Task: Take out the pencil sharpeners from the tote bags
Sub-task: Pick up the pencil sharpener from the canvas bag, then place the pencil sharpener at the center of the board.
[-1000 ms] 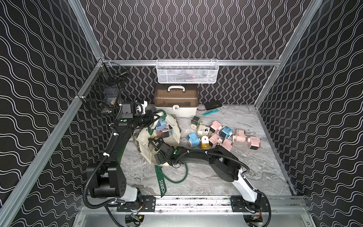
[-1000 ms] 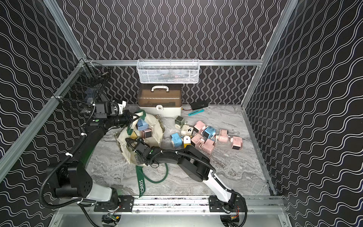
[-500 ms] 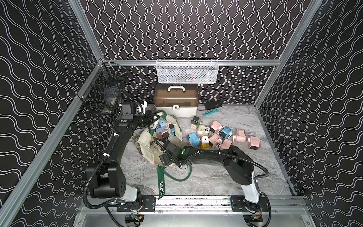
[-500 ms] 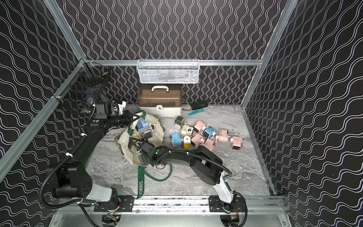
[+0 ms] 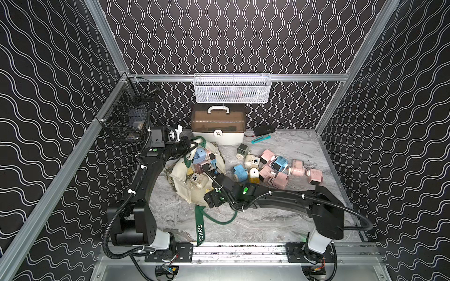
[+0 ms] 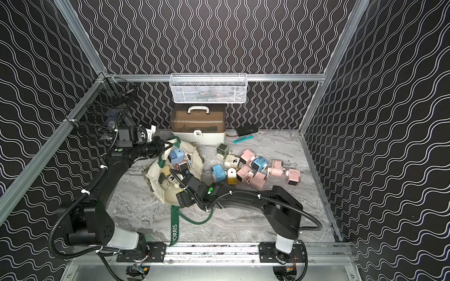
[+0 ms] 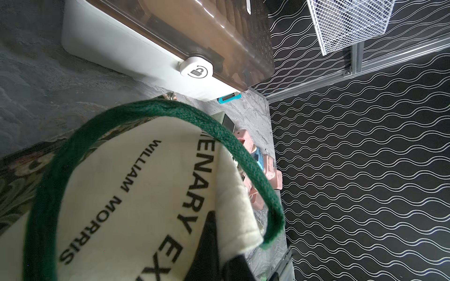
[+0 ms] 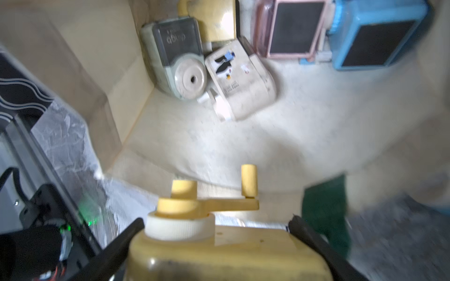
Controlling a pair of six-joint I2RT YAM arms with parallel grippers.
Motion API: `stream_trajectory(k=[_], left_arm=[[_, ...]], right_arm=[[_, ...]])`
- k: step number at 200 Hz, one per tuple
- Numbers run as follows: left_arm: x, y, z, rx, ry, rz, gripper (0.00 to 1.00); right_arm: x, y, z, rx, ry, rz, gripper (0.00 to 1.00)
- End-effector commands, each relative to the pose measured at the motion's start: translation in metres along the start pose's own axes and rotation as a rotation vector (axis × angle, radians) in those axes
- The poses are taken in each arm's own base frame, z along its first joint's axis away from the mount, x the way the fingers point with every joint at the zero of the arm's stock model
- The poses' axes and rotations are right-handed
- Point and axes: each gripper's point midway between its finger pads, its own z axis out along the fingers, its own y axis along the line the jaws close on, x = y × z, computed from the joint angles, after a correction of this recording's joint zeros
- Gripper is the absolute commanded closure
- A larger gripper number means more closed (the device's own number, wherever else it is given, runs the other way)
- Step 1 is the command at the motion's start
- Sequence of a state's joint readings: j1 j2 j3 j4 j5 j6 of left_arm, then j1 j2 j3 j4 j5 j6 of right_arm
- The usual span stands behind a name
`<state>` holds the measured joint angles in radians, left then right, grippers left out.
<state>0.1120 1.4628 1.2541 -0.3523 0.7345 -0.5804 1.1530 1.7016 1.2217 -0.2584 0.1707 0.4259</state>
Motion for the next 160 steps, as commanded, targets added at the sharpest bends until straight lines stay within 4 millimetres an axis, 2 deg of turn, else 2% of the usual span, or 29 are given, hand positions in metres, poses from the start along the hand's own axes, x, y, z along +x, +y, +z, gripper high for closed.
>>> stream_trajectory(k=[1, 18, 22, 50, 82, 133, 160], left_arm=[[-0.008, -0.008, -0.002, 0.029, -0.027, 0.029, 1.0], [-0.008, -0.006, -0.001, 0.022, -0.024, 0.023, 1.0], [-0.008, -0.005, -0.001, 0.022, -0.025, 0.021, 1.0], [-0.009, -0.005, -0.002, 0.019, -0.031, 0.024, 1.0], [-0.009, -0.005, -0.002, 0.017, -0.031, 0.023, 1.0], [-0.009, -0.006, -0.003, 0.022, -0.032, 0.022, 1.0], [-0.008, -0.005, -0.002, 0.022, -0.029, 0.02, 1.0]], right_arm=[[-0.024, -0.003, -0.039, -0.008, -0.115, 0.035, 0.25], [-0.035, -0.016, -0.067, 0.025, -0.187, 0.046, 0.24], [-0.027, -0.024, -0.069, 0.052, -0.183, 0.047, 0.24], [-0.032, -0.062, -0.105, 0.158, -0.273, 0.085, 0.24], [-0.032, -0.128, -0.138, 0.321, -0.355, 0.212, 0.24], [-0.002, -0.234, -0.178, 0.554, -0.462, 0.498, 0.24], [0.026, -0.287, -0.192, 0.707, -0.48, 0.667, 0.24]])
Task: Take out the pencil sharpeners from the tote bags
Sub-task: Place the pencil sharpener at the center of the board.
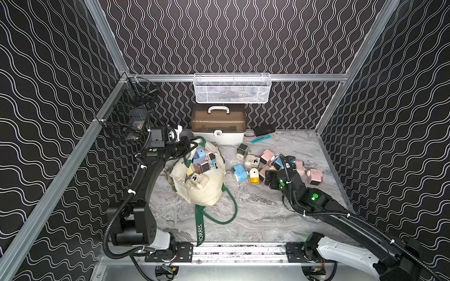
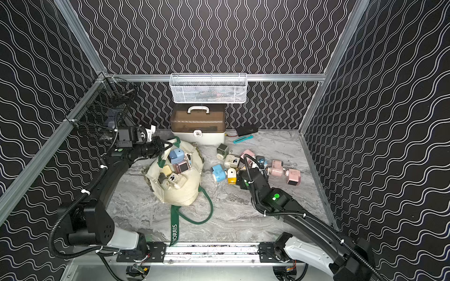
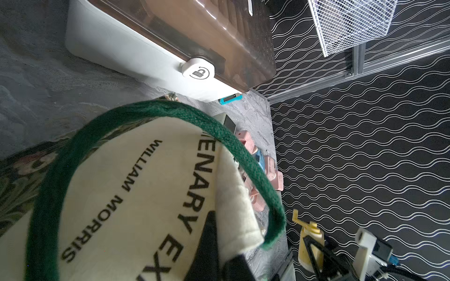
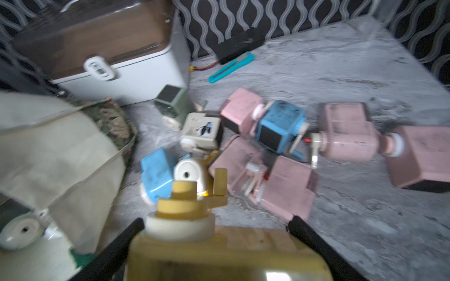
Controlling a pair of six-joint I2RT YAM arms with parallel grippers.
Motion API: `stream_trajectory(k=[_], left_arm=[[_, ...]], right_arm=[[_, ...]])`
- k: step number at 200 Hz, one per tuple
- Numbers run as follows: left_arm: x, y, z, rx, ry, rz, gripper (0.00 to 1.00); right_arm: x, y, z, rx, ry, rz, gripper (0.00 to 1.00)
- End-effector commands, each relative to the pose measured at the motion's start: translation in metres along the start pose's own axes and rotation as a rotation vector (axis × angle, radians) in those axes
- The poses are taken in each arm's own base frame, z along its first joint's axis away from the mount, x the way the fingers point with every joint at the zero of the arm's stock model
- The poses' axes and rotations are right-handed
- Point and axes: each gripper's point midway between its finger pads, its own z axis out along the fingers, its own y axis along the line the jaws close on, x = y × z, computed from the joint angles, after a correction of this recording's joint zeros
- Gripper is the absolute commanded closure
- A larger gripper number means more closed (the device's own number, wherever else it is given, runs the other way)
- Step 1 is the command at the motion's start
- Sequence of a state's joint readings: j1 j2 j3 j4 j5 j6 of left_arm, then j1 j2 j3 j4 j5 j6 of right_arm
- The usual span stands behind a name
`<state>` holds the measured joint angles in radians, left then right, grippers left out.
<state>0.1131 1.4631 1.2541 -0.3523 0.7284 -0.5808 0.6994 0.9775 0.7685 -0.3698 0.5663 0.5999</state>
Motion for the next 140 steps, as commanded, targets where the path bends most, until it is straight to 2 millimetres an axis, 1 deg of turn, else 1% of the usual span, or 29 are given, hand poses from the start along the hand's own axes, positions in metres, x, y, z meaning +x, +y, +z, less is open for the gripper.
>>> stream_trajectory(k=[1, 24, 27, 31, 49, 69, 82, 113, 140], left_arm=[[-0.007, -0.007, -0.002, 0.028, -0.025, 0.021, 1.0], [-0.008, -0.007, -0.002, 0.028, -0.025, 0.021, 1.0], [-0.008, -0.007, -0.002, 0.027, -0.026, 0.021, 1.0], [-0.008, -0.007, -0.003, 0.028, -0.027, 0.022, 1.0], [-0.008, -0.007, -0.003, 0.029, -0.027, 0.023, 1.0], [-0.007, -0.007, -0.003, 0.03, -0.025, 0.021, 1.0], [-0.007, -0.007, -0.003, 0.029, -0.026, 0.021, 1.0], [-0.008, -0.007, -0.003, 0.028, -0.026, 0.021, 1.0], [-0.008, -0.008, -0.003, 0.029, -0.028, 0.023, 1.0]], right_arm=[[-0.004, -0.042, 0.008, 0.142, -0.038, 0.14, 0.24], [0.001, -0.08, 0.023, 0.238, -0.031, 0.239, 0.24], [0.003, -0.082, 0.025, 0.237, -0.025, 0.246, 0.24], [0.003, -0.091, 0.029, 0.259, -0.027, 0.27, 0.24], [0.012, -0.113, 0.045, 0.312, 0.004, 0.331, 0.24], [0.021, -0.131, 0.058, 0.369, 0.016, 0.368, 0.24], [0.031, -0.145, 0.067, 0.4, 0.032, 0.403, 0.23], [0.052, -0.168, 0.086, 0.462, 0.07, 0.451, 0.23], [0.068, -0.173, 0.1, 0.475, 0.119, 0.459, 0.23]])
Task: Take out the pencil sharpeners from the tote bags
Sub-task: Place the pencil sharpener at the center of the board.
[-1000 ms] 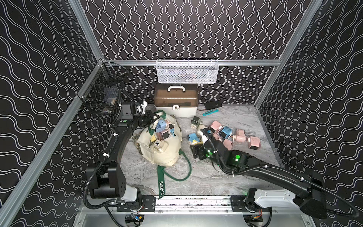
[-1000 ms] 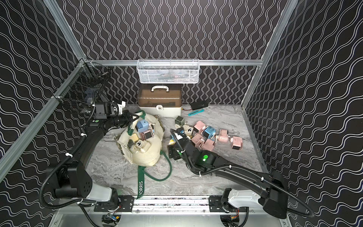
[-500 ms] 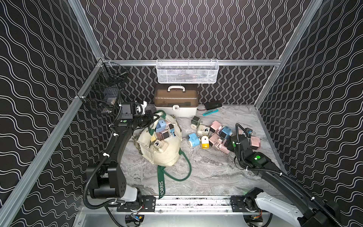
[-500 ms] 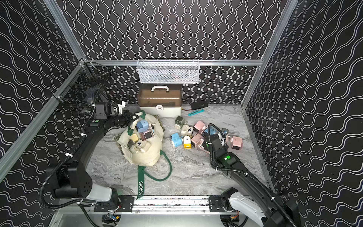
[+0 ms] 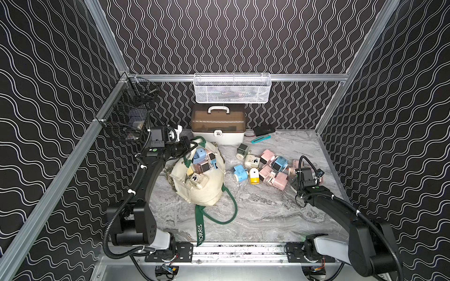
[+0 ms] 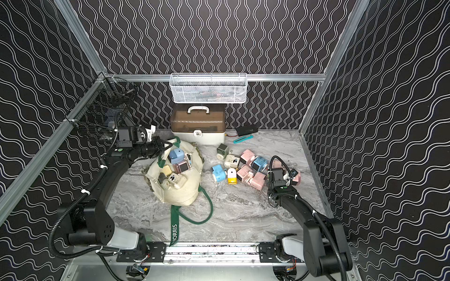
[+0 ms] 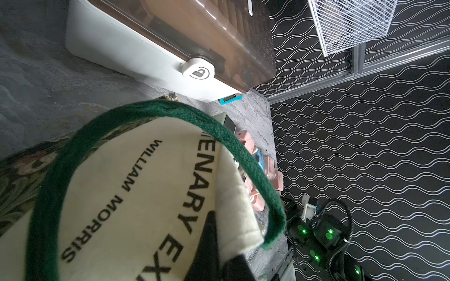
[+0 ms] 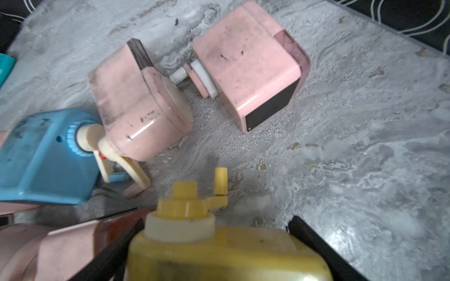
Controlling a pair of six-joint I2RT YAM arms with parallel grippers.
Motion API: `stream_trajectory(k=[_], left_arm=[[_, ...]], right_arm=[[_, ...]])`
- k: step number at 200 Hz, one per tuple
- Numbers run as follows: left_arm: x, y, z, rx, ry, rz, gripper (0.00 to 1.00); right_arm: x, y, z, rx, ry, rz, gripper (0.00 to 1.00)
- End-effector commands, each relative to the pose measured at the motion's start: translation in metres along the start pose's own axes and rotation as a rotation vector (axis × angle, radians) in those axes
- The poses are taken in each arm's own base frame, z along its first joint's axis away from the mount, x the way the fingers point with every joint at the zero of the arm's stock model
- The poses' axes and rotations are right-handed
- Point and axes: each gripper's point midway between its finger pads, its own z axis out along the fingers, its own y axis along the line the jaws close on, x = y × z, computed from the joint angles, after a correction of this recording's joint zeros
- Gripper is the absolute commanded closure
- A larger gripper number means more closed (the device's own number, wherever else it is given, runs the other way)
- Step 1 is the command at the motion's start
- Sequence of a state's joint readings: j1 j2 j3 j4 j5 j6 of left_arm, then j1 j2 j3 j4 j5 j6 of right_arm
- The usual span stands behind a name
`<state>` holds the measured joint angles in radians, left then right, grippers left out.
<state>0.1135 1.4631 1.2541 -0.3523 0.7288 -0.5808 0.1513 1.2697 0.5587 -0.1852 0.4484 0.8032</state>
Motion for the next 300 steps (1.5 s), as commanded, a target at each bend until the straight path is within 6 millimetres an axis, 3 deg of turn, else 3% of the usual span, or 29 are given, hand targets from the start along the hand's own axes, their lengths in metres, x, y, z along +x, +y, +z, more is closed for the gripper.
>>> stream_trajectory(k=[1, 49, 117, 211, 233, 265, 282, 300], left_arm=[[-0.008, -0.008, -0.004, 0.029, -0.028, 0.023, 1.0], [-0.008, -0.007, -0.004, 0.027, -0.028, 0.023, 1.0], [-0.008, -0.007, -0.004, 0.026, -0.029, 0.023, 1.0], [-0.007, -0.007, -0.004, 0.025, -0.025, 0.021, 1.0], [-0.007, -0.006, -0.004, 0.023, -0.026, 0.022, 1.0], [-0.007, -0.007, -0.004, 0.025, -0.027, 0.021, 1.0], [-0.007, -0.007, -0.004, 0.028, -0.026, 0.02, 1.0], [-0.007, -0.008, -0.005, 0.029, -0.029, 0.022, 1.0]], right_arm=[[-0.003, 0.012, 0.01, -0.045, -0.006, 0.062, 0.23], [0.007, 0.01, 0.027, -0.013, 0.032, 0.042, 0.2], [0.01, 0.015, 0.03, -0.021, 0.054, 0.021, 0.08], [0.01, 0.014, 0.025, -0.036, 0.051, 0.013, 0.02], [-0.001, 0.009, 0.01, -0.036, 0.01, 0.002, 0.03], [-0.018, 0.021, -0.029, -0.154, -0.046, 0.004, 0.05], [-0.022, 0.036, -0.052, -0.244, -0.059, -0.015, 0.07], [-0.018, 0.064, -0.083, -0.381, -0.075, -0.074, 0.09]])
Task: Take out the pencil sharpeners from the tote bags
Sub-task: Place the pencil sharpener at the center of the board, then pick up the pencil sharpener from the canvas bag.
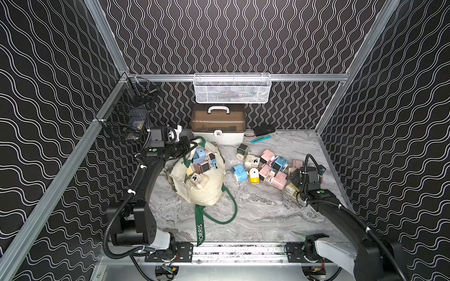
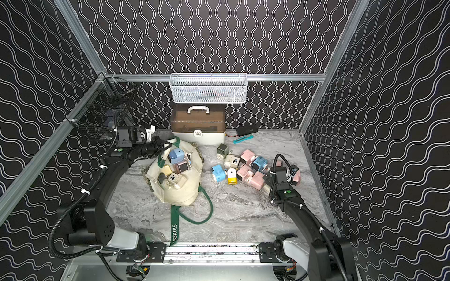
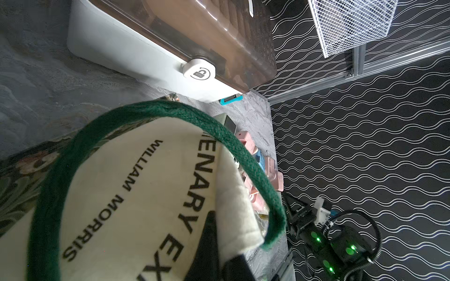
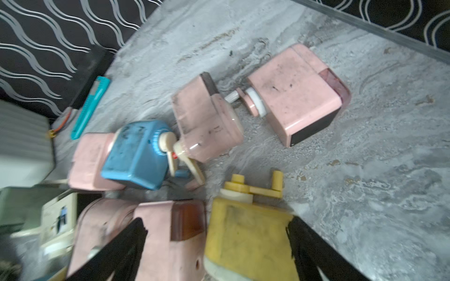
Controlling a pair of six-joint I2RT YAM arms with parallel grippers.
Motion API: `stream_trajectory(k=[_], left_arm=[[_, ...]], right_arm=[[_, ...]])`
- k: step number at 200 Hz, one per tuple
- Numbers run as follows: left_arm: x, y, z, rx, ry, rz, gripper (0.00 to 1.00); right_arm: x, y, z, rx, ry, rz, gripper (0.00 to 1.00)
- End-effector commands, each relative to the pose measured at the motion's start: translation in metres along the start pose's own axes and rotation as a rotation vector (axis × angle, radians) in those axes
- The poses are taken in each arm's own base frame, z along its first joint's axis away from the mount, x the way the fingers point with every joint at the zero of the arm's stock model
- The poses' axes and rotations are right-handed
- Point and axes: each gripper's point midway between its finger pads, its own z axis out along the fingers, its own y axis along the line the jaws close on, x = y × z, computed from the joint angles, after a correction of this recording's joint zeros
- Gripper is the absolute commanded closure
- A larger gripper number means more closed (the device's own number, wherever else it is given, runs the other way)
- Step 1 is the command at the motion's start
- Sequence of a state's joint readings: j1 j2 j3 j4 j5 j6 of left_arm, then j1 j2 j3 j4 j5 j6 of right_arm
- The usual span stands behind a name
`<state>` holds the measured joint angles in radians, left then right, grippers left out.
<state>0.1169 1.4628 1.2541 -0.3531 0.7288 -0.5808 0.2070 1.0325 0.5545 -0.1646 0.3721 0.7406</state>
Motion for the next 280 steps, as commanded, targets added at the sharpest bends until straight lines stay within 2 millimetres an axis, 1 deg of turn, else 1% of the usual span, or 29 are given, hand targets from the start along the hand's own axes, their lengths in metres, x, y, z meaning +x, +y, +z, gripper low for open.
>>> stream_trajectory(k=[1, 20, 22, 34, 56, 73, 102, 118, 128, 142, 153, 160, 167, 168, 171, 183, 204, 244, 266, 280], left_arm=[[-0.006, -0.009, -0.004, 0.031, -0.027, 0.024, 1.0], [-0.005, -0.009, -0.005, 0.033, -0.029, 0.025, 1.0], [-0.005, -0.009, -0.005, 0.032, -0.029, 0.025, 1.0], [-0.006, -0.009, -0.004, 0.031, -0.028, 0.025, 1.0], [-0.006, -0.008, -0.004, 0.028, -0.027, 0.023, 1.0], [-0.006, -0.008, -0.005, 0.026, -0.03, 0.026, 1.0], [-0.006, -0.008, -0.005, 0.024, -0.031, 0.028, 1.0], [-0.006, -0.008, -0.004, 0.025, -0.029, 0.025, 1.0], [-0.006, -0.008, -0.004, 0.026, -0.028, 0.024, 1.0], [-0.006, -0.008, -0.004, 0.026, -0.029, 0.026, 1.0], [-0.006, -0.008, -0.005, 0.027, -0.03, 0.027, 1.0], [-0.005, -0.008, -0.004, 0.028, -0.028, 0.026, 1.0], [-0.005, -0.008, -0.005, 0.028, -0.029, 0.025, 1.0], [-0.006, -0.008, -0.005, 0.027, -0.03, 0.026, 1.0], [-0.006, -0.009, -0.005, 0.027, -0.031, 0.028, 1.0], [-0.006, -0.008, -0.004, 0.027, -0.028, 0.027, 1.0], [-0.006, -0.009, -0.005, 0.028, -0.03, 0.027, 1.0], [-0.007, -0.009, -0.005, 0.025, -0.031, 0.03, 1.0], [-0.007, -0.008, -0.005, 0.023, -0.031, 0.027, 1.0], [-0.007, -0.009, -0.005, 0.024, -0.032, 0.03, 1.0]], right_arm=[[0.005, 0.033, -0.024, -0.13, 0.016, -0.072, 0.09], [0.017, 0.073, -0.05, -0.248, 0.031, -0.161, 0.1], [0.022, 0.08, -0.054, -0.271, 0.042, -0.181, 0.1], [0.04, 0.11, -0.073, -0.365, 0.067, -0.269, 0.11], [0.077, 0.159, -0.104, -0.519, 0.126, -0.406, 0.12], [0.116, 0.194, -0.132, -0.643, 0.17, -0.544, 0.13], [0.182, 0.235, -0.176, -0.778, 0.214, -0.757, 0.14], [0.221, 0.253, -0.203, -0.882, 0.257, -0.849, 0.14], [0.239, 0.261, -0.212, -0.907, 0.267, -0.876, 0.14], [0.255, 0.271, -0.211, -0.902, 0.28, -0.895, 0.14], [0.267, 0.278, -0.205, -0.889, 0.288, -0.919, 0.14], [0.27, 0.282, -0.199, -0.873, 0.276, -0.93, 0.14], [0.278, 0.281, -0.192, -0.862, 0.284, -0.954, 0.14], [0.279, 0.281, -0.191, -0.863, 0.287, -0.958, 0.14], [0.278, 0.29, -0.195, -0.889, 0.289, -0.952, 0.14], [0.29, 0.296, -0.192, -0.933, 0.348, -0.981, 0.14], [0.296, 0.304, -0.176, -0.935, 0.376, -1.011, 0.12], [0.306, 0.31, -0.127, -0.859, 0.433, -1.044, 0.05], [0.32, 0.317, -0.118, -0.852, 0.466, -1.065, 0.04], [0.325, 0.321, -0.112, -0.836, 0.462, -1.079, 0.04]])
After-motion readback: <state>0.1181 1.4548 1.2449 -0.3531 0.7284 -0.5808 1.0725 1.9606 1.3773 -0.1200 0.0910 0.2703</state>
